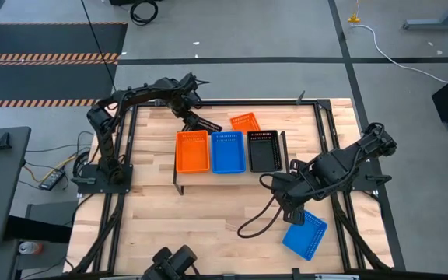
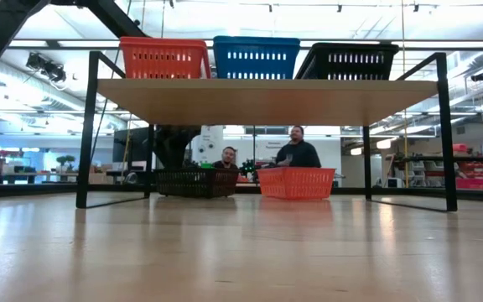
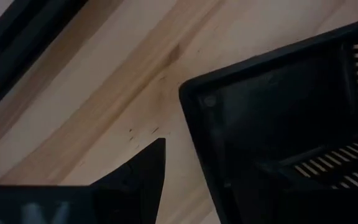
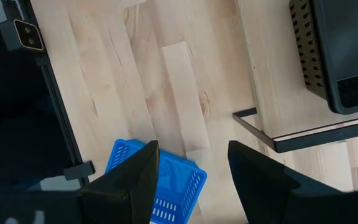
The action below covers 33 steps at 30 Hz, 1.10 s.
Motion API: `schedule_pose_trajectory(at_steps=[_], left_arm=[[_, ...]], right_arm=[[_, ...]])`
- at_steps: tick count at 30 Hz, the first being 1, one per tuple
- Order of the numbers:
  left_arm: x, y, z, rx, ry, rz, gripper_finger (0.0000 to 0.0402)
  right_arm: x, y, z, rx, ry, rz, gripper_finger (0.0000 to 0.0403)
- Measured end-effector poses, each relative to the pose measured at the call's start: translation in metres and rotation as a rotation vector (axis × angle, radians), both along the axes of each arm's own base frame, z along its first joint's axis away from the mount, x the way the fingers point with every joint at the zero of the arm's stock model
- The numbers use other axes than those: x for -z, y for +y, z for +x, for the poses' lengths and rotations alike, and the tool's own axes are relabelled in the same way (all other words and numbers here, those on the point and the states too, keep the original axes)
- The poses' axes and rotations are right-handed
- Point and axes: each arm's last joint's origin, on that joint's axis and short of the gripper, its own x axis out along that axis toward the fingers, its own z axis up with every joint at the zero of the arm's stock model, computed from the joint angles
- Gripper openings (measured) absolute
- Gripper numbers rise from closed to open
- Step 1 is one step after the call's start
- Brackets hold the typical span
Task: Stack baskets on shelf by color
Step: Stack the black bin on top of the black bin on the shelf
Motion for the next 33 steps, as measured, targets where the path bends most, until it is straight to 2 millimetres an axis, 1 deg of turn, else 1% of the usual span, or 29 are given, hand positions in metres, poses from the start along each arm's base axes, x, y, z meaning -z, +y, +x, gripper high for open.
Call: schedule_pose_trajectory(at_steps=[6,8,15,17,19,23,24,29,33], left_arm=[[0.024,0.002,0.004,0.012,0.065,-0.037,0.0172],[0.028,0.002,0.004,0.014,0.074,-0.045,0.0172],[0.027,0.004,0.006,0.025,0.058,-0.025,0.0168],[0.027,0.004,0.006,0.033,0.065,-0.018,0.0153],[0.027,0.004,0.006,0.046,0.070,-0.007,0.0125],[0.027,0.004,0.006,0.050,0.065,-0.007,0.0032],[0.027,0.004,0.006,0.051,0.062,-0.009,0.0017],[0.024,0.006,0.007,0.052,0.047,-0.013,0.0008],[0.009,0.012,0.014,0.039,0.016,0.013,0.0006]], right_arm=[[0.000,0.000,0.000,0.001,-0.001,-0.001,0.0199],[0.000,0.000,0.000,0.001,0.000,-0.002,0.0199],[0.000,0.000,0.000,-0.006,0.002,-0.005,0.0199],[0.000,0.000,0.000,-0.005,0.002,-0.005,0.0199],[0.000,0.000,0.000,-0.006,0.002,-0.005,0.0199],[0.000,0.000,0.000,-0.006,0.002,-0.005,0.0199],[0.000,0.000,0.000,-0.006,0.002,-0.005,0.0199],[0.000,0.000,0.000,-0.007,0.002,-0.006,0.0199],[0.000,0.000,0.000,-0.008,0.002,-0.006,0.0199]])
